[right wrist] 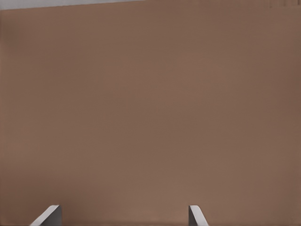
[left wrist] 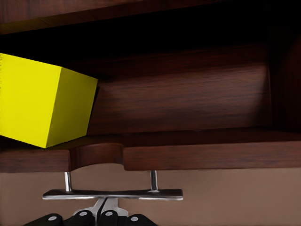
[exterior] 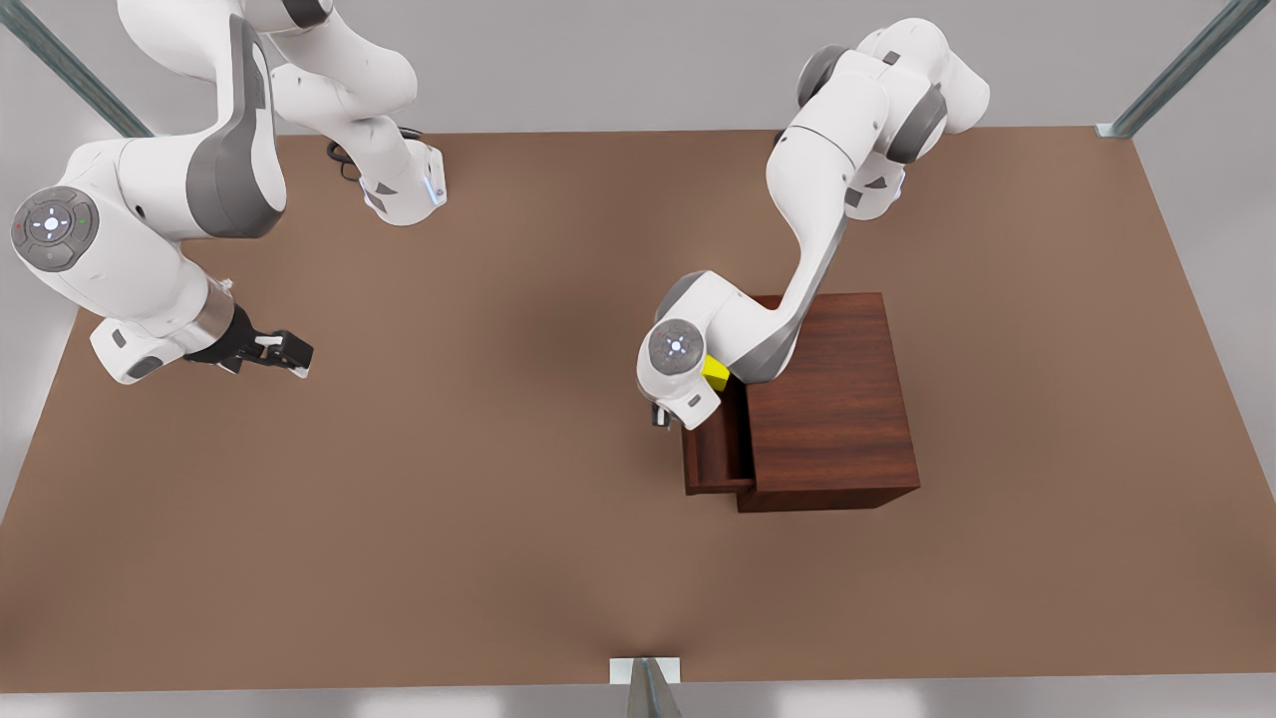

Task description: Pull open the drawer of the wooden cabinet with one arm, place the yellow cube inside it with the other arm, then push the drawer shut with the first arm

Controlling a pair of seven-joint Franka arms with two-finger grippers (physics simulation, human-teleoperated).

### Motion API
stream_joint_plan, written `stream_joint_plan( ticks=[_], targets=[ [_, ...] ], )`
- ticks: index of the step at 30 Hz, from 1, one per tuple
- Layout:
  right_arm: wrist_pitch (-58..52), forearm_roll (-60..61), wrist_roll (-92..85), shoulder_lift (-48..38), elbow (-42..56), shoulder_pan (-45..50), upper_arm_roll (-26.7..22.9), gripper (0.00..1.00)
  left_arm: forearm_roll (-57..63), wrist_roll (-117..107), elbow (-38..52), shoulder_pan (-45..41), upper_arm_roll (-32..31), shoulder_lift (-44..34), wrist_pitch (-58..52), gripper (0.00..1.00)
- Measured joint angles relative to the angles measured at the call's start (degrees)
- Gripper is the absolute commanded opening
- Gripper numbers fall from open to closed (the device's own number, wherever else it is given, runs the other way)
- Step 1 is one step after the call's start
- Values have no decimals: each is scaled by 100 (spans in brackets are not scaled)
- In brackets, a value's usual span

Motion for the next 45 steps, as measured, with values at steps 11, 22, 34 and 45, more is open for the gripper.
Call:
stream_joint_plan(
  ticks=[11,22,34,45],
  targets=[
    [5,0,-209,18,0,-5,0,100,64,350,-109,338,61,-33,-386,21],
    [8,6,-322,18,0,-2,0,100,140,742,-133,534,62,-102,-763,21],
    [2,9,-390,18,0,-7,0,100,184,1062,-133,630,62,-105,-961,21],
    [1,9,-426,18,0,-8,0,100,217,1232,-105,610,56,-167,-1045,21]
  ],
)
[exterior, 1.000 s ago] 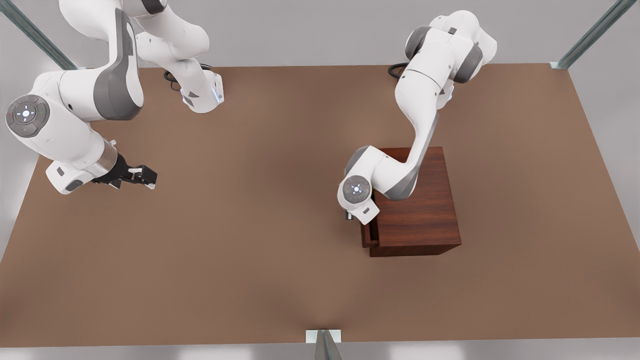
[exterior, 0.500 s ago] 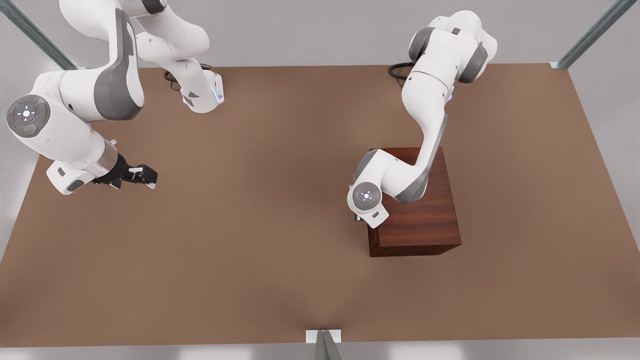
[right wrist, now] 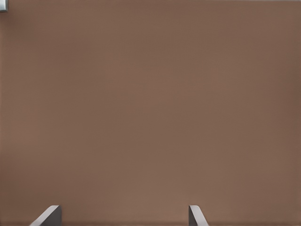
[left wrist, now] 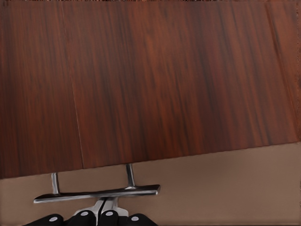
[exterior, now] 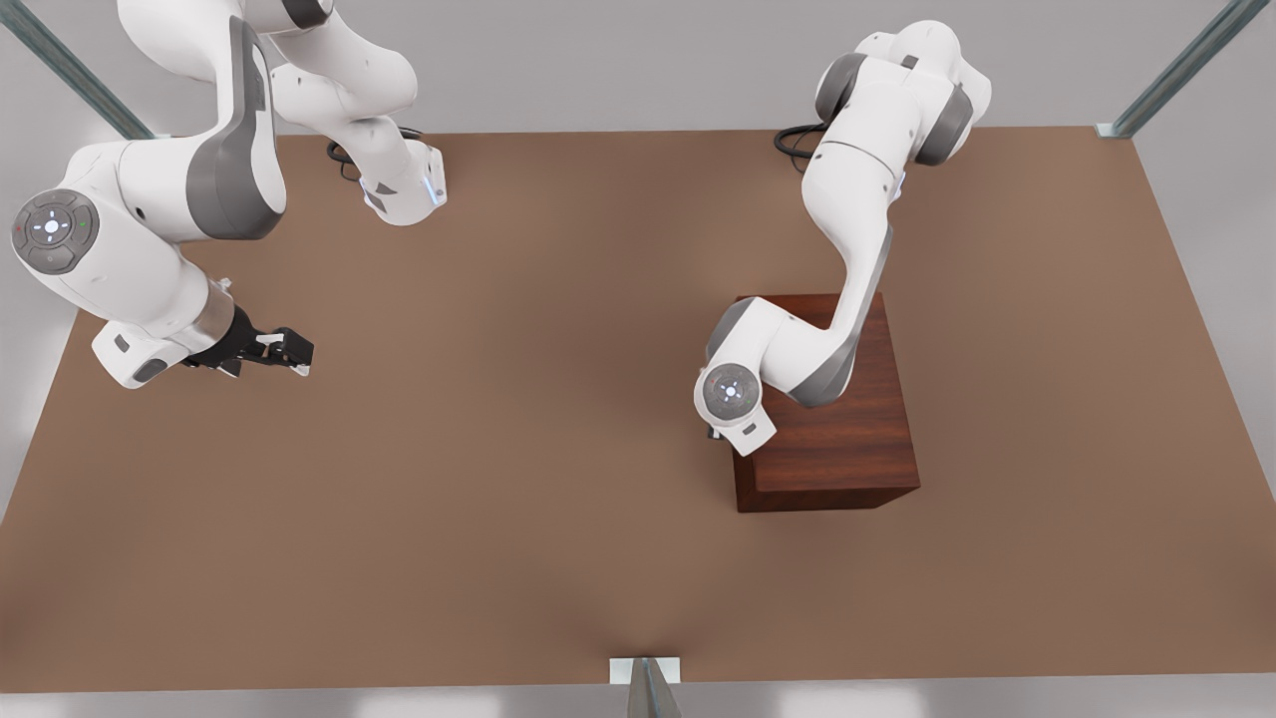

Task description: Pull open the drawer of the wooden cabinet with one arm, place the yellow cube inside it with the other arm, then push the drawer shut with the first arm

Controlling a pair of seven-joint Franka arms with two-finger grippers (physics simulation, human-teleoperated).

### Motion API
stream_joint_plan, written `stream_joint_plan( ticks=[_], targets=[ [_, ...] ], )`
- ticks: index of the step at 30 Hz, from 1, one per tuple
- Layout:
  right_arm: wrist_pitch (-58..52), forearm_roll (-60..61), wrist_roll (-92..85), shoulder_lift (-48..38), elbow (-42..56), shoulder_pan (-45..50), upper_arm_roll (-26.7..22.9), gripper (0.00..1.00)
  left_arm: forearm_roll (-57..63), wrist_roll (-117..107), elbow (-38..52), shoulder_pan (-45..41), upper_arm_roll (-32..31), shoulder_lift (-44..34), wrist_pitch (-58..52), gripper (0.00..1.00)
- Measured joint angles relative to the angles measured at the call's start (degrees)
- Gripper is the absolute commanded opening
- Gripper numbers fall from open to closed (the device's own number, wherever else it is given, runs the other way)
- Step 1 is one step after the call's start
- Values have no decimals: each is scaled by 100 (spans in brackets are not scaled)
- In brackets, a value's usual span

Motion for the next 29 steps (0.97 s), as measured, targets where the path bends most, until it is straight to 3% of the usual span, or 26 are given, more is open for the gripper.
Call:
stream_joint_plan(
  ticks=[3,4,5,6,13,29],
  targets=[
    [0,0,-7,0,0,0,0,100,-60,-26,58,-33,-158,-382,-9,23],
    [0,0,-9,0,0,0,0,100,-92,-30,67,-15,-231,-607,-12,46],
    [0,0,-11,0,0,0,0,100,-162,9,73,99,-267,-837,-33,87],
    [-1,0,-13,0,0,0,0,100,-223,115,75,274,-277,-1048,-94,100],
    [0,0,-25,0,0,0,0,100,322,2837,-2,2380,-334,-2365,-931,100],
    [4,0,-54,0,-3,-9,0,100,979,7678,-1,2333,-490,-2714,-1454,100]
  ],
)
